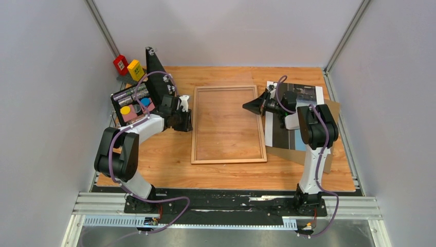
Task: Put the photo into the frame
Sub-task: Place the photo frame item in the photo frame.
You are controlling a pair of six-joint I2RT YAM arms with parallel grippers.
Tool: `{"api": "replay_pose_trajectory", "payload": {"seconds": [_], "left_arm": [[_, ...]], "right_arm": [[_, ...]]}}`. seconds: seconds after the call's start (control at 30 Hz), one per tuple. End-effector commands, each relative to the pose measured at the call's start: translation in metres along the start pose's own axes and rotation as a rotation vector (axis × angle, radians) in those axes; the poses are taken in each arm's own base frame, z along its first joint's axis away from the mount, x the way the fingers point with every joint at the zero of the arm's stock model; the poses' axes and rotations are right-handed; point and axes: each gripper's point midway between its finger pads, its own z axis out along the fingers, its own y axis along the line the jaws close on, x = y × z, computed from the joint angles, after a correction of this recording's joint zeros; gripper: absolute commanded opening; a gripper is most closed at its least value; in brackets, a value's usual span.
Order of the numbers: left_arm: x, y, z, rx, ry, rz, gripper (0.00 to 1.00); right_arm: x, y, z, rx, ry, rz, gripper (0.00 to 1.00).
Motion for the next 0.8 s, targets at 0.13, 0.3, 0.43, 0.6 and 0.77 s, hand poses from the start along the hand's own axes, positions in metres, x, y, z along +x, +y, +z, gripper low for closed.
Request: {"api": "replay_pose_trajectory", "payload": {"seconds": [0.13, 0.3, 0.43, 0.6, 0.77], "left_arm": [[-0.005, 0.0017, 0.0034, -0.008, -0.023, 0.01, 0.4], [-0.0039, 0.0011, 0.004, -0.006, -0.019, 0.009, 0.41], [-0.0035, 0.0005, 0.0047, -0.005, -0.017, 0.008, 0.41], [-0.003, -0.0009, 0.0061, -0.002, -0.013, 0.008, 0.42], [-0.0036, -0.0011, 0.0062, -0.002, -0.014, 0.008, 0.43]], "right_arm": [[-0.002, 0.0036, 0.0026, -0.036, -0.02, -0.031, 0.0], [-0.0019, 0.0025, 0.0025, -0.036, -0.023, -0.03, 0.0], [-0.0021, 0.0041, 0.001, -0.036, -0.029, -0.037, 0.0], [-0.0021, 0.0032, -0.001, -0.03, -0.04, -0.043, 0.0], [-0.0009, 0.002, -0.0022, -0.024, -0.05, -0.05, 0.0]]}}
